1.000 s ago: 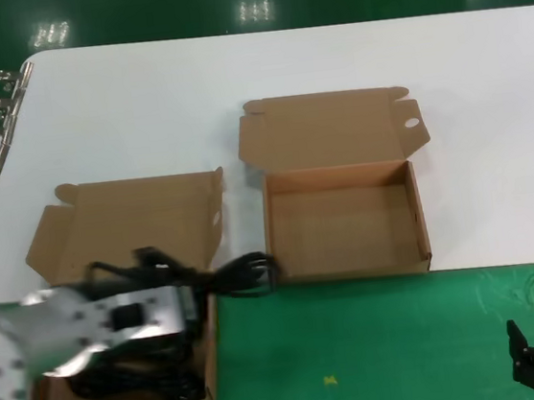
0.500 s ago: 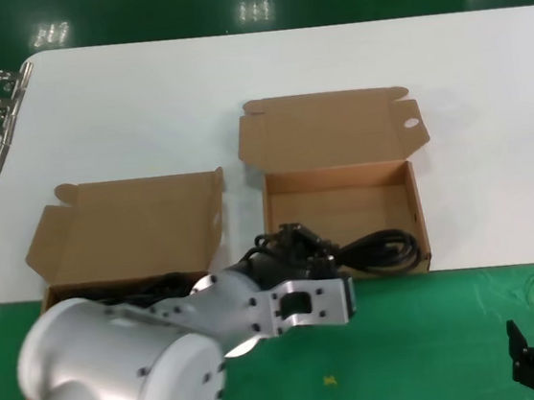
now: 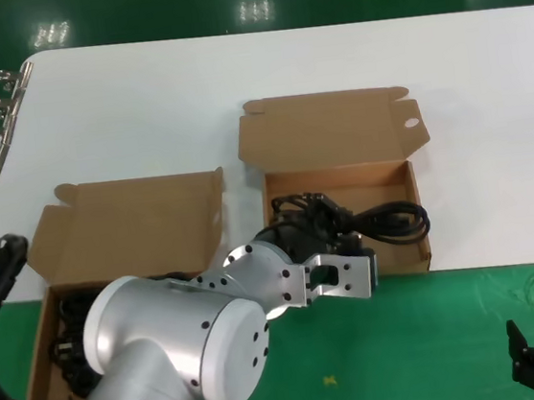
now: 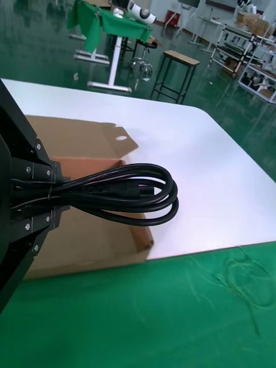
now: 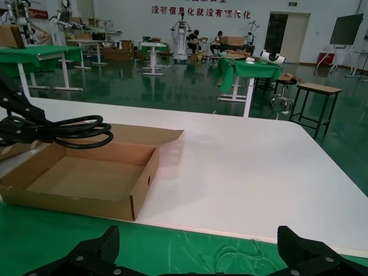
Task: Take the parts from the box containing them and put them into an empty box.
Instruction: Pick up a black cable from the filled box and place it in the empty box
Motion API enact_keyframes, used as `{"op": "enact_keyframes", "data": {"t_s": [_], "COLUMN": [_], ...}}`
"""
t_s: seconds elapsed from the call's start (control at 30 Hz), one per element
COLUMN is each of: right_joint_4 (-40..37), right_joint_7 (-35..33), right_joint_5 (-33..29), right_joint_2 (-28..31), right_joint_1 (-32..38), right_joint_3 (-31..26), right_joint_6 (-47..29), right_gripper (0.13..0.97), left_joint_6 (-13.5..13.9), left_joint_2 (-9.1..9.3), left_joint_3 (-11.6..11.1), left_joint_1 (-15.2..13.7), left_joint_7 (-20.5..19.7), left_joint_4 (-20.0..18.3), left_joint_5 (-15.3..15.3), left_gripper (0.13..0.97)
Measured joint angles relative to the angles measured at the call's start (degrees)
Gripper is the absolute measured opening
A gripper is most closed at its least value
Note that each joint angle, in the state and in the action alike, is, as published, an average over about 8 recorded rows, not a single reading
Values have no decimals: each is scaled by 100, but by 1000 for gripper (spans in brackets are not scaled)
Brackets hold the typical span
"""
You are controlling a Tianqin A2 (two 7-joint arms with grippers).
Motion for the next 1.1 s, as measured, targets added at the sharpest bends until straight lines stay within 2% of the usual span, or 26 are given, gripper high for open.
{"op": "enact_keyframes", "data": {"t_s": [0.23, 0.5, 0.77, 1.03, 1.1], "right_joint_4": [0, 0, 0, 0, 0], "right_joint_7": [0, 0, 0, 0, 0], "right_joint_5": [0, 0, 0, 0, 0], "right_joint_2": [0, 0, 0, 0, 0], "right_joint_1": [0, 0, 0, 0, 0], "right_joint_3": [0, 0, 0, 0, 0], "right_joint_6": [0, 0, 0, 0, 0], "right_gripper": [966, 966, 966, 966, 966], "left_joint_6": [-315, -590, -857, -938, -957], "left_joint_2": [218, 418, 484, 494, 490], "left_joint_3": [-129, -310, -357, -377, -397], "left_joint_1": [-141, -254, -350, -349, -326], "left_joint_7": [243, 212, 133, 117, 162], "left_joint_4": [505, 891, 1149, 1174, 1154], "left_joint_5": [295, 545, 570, 527, 481], "left_gripper": [207, 210, 232, 327, 327]}}
